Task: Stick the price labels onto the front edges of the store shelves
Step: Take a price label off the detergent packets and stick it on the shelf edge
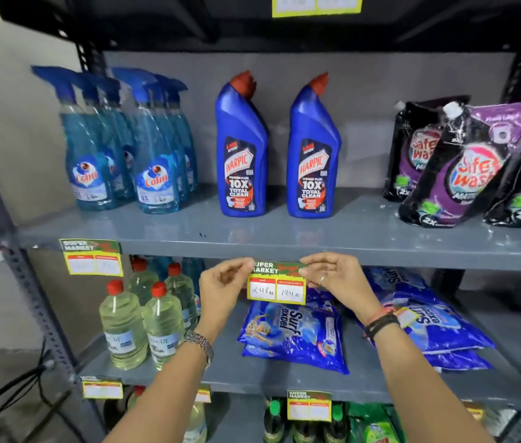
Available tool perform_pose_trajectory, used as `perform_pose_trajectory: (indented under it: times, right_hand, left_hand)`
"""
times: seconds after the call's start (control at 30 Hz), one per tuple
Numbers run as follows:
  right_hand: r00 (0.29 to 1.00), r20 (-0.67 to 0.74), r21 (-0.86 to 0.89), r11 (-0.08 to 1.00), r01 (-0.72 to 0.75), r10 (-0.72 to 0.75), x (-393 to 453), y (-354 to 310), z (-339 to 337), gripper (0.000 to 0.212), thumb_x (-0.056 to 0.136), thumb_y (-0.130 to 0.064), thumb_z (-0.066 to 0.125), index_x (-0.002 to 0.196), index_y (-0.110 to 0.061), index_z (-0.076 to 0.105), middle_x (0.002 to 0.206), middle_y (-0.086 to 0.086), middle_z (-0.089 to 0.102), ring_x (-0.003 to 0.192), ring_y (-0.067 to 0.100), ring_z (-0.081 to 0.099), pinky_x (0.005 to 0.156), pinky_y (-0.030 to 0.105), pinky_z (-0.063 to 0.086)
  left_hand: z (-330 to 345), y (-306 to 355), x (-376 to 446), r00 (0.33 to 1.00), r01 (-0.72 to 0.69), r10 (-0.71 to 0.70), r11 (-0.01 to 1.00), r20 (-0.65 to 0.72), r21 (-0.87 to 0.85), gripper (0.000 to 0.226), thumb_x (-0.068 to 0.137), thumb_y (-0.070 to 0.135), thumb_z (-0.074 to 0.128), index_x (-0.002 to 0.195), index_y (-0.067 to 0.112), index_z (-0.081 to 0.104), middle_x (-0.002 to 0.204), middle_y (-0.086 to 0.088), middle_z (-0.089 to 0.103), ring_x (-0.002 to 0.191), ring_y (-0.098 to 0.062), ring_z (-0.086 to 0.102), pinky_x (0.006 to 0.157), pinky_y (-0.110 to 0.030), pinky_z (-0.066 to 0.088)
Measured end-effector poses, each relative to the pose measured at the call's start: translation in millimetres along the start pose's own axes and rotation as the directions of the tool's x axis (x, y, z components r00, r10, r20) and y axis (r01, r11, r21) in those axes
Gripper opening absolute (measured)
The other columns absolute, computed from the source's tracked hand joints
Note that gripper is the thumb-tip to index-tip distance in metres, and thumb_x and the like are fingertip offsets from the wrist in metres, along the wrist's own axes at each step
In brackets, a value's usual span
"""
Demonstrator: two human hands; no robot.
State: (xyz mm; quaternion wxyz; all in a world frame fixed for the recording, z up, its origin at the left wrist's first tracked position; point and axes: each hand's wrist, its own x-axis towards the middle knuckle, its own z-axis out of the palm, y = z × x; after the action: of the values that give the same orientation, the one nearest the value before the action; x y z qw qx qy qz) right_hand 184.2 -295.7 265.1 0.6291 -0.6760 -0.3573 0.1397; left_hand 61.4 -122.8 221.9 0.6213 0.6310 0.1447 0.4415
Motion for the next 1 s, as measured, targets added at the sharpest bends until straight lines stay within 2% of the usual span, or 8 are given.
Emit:
perform_pose_trajectory:
  times: [0.13,0.33,0.6,0.73,0.77,0.83,0.9,1.0]
  right_hand:
    - [0.995,-0.082,-0.015,0.998,0.058,-0.059,7,-14,10,0.011,0.073,-0.010,0.075,0.082,-0.015,0.072,0.080,0.012,0.073,0.070,0.013,0.070,0.060,0.018,0.057]
    - [0.980,-0.186,-0.083,0.995,0.058,-0.073,8,-19,11,0.009,0.073,-0.014,0.075,0.074,-0.021,0.070,0.069,0.004,0.072,0.061,0.013,0.068,0.055,0.017,0.056]
    - [0.958,-0.263,-0.193,0.979,0.060,-0.110,8,-19,13,0.009,0.073,-0.016,0.075,0.079,-0.012,0.070,0.069,0.009,0.071,0.061,0.013,0.068,0.055,0.024,0.058]
    - [0.950,-0.285,-0.230,0.971,0.060,-0.126,7,-20,16,0.006,0.074,-0.019,0.075,0.074,-0.018,0.069,0.070,0.011,0.072,0.063,0.022,0.070,0.059,0.031,0.060]
    - [0.947,-0.293,-0.253,0.966,0.056,-0.131,7,-20,17,0.007,0.074,-0.020,0.075,0.073,-0.020,0.068,0.068,0.010,0.071,0.062,0.023,0.069,0.059,0.031,0.060]
    - [0.925,-0.322,-0.394,0.917,0.064,-0.203,6,-21,20,0.009,0.073,-0.024,0.075,0.072,-0.019,0.067,0.064,0.004,0.068,0.059,0.019,0.064,0.059,0.028,0.055]
    - [0.869,-0.322,-0.618,0.779,0.108,-0.375,5,-21,23,0.017,0.072,-0.031,0.075,0.073,-0.018,0.065,0.066,-0.001,0.061,0.066,0.017,0.058,0.063,0.031,0.051]
    - [0.821,-0.254,-0.794,0.595,0.125,-0.511,5,-22,37,0.039,0.069,-0.051,0.071,0.090,-0.020,0.063,0.090,-0.001,0.055,0.091,0.019,0.050,0.079,0.036,0.044]
  left_hand:
    - [-4,16,7,0.994,-0.081,0.085,0.995,-0.072,0.053,0.006,0.076,0.024,0.076,0.082,0.023,0.077,0.079,0.001,0.077,0.078,-0.022,0.073,0.070,-0.034,0.059]
    - [2,27,10,0.988,-0.134,0.146,0.974,-0.053,0.181,0.013,0.075,0.024,0.077,0.085,0.017,0.077,0.078,0.004,0.076,0.075,-0.013,0.072,0.067,-0.023,0.055]
    - [2,31,15,0.968,-0.221,0.249,0.895,-0.022,0.388,0.016,0.074,0.036,0.077,0.080,0.021,0.077,0.073,0.008,0.074,0.068,-0.009,0.069,0.066,-0.027,0.057]
    - [3,35,14,0.972,-0.202,0.234,0.887,-0.026,0.415,0.018,0.073,0.041,0.076,0.077,0.024,0.075,0.071,0.010,0.073,0.066,-0.007,0.068,0.067,-0.032,0.058]
    - [3,36,14,0.968,-0.213,0.252,0.857,-0.021,0.470,0.020,0.074,0.046,0.074,0.076,0.026,0.074,0.069,0.012,0.072,0.065,-0.005,0.067,0.065,-0.032,0.058]
    - [1,41,15,0.948,-0.224,0.316,0.718,-0.023,0.659,0.031,0.072,0.060,0.068,0.071,0.030,0.071,0.066,0.015,0.069,0.064,-0.001,0.064,0.058,-0.030,0.054]
    - [-4,44,17,0.919,-0.235,0.394,0.587,-0.019,0.775,0.037,0.069,0.067,0.064,0.069,0.030,0.066,0.067,0.014,0.065,0.068,-0.003,0.058,0.054,-0.025,0.047]
    - [-7,45,24,0.837,-0.425,0.524,0.442,0.157,0.790,0.026,0.076,0.059,0.064,0.083,0.034,0.069,0.088,0.015,0.061,0.084,-0.008,0.050,0.068,-0.023,0.036]
